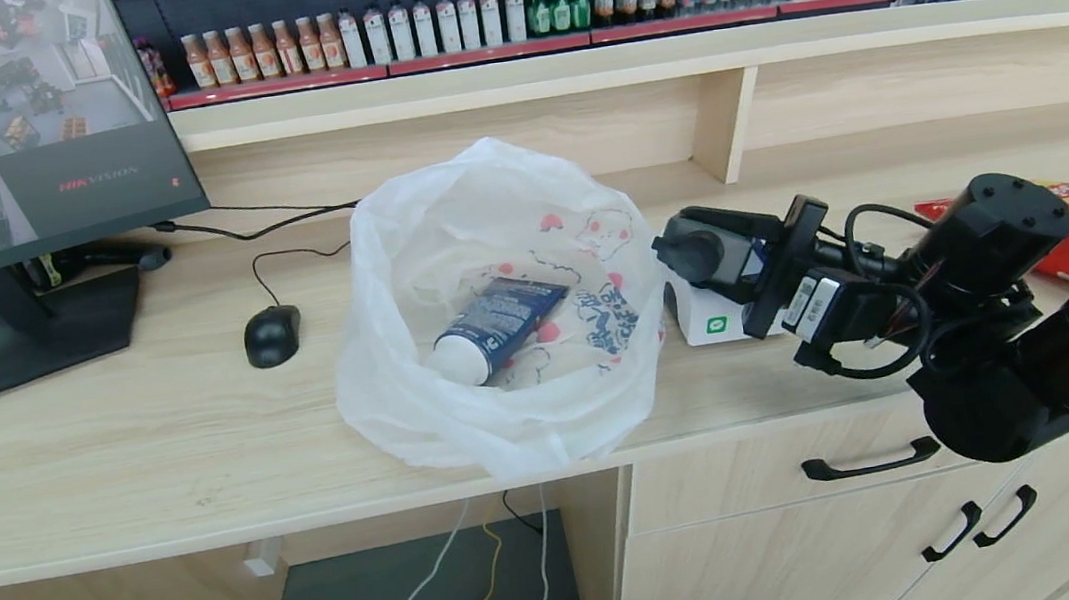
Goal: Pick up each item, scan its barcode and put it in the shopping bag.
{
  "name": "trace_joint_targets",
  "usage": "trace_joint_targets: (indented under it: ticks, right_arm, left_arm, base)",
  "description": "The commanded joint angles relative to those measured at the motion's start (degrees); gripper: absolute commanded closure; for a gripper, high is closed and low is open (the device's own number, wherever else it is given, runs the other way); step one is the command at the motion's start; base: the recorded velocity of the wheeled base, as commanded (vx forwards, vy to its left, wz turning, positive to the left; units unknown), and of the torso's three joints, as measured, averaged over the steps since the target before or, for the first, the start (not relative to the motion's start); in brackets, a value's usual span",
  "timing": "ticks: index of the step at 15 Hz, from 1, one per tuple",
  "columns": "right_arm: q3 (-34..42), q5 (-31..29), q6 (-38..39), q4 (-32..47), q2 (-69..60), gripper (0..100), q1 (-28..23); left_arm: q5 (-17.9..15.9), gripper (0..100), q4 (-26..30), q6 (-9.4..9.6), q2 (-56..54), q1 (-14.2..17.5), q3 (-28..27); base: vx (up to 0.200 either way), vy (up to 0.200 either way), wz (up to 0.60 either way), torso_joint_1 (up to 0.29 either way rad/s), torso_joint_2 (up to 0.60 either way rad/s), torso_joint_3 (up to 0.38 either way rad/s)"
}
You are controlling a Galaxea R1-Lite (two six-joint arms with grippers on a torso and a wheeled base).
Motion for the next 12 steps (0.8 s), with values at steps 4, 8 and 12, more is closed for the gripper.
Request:
trace_joint_targets:
  ticks: [4,8,12]
  right_arm:
    - [4.6,-4.9,5.6,-0.1,-6.0,100,3.2]
    - [7.8,-15.3,16.3,-0.1,-10.8,100,12.4]
    - [10.9,-26.8,29.6,-0.1,-13.2,100,18.8]
  left_arm:
    - [0.0,0,0.0,0.00,0.0,0.0,0.0]
    - [0.0,0,0.0,0.00,0.0,0.0,0.0]
    - [0.0,0,0.0,0.00,0.0,-0.1,0.0]
  base:
    - [0.000,0.000,0.00,0.000,0.00,0.000]
    - [0.000,0.000,0.00,0.000,0.00,0.000]
    - [0.000,0.000,0.00,0.000,0.00,0.000]
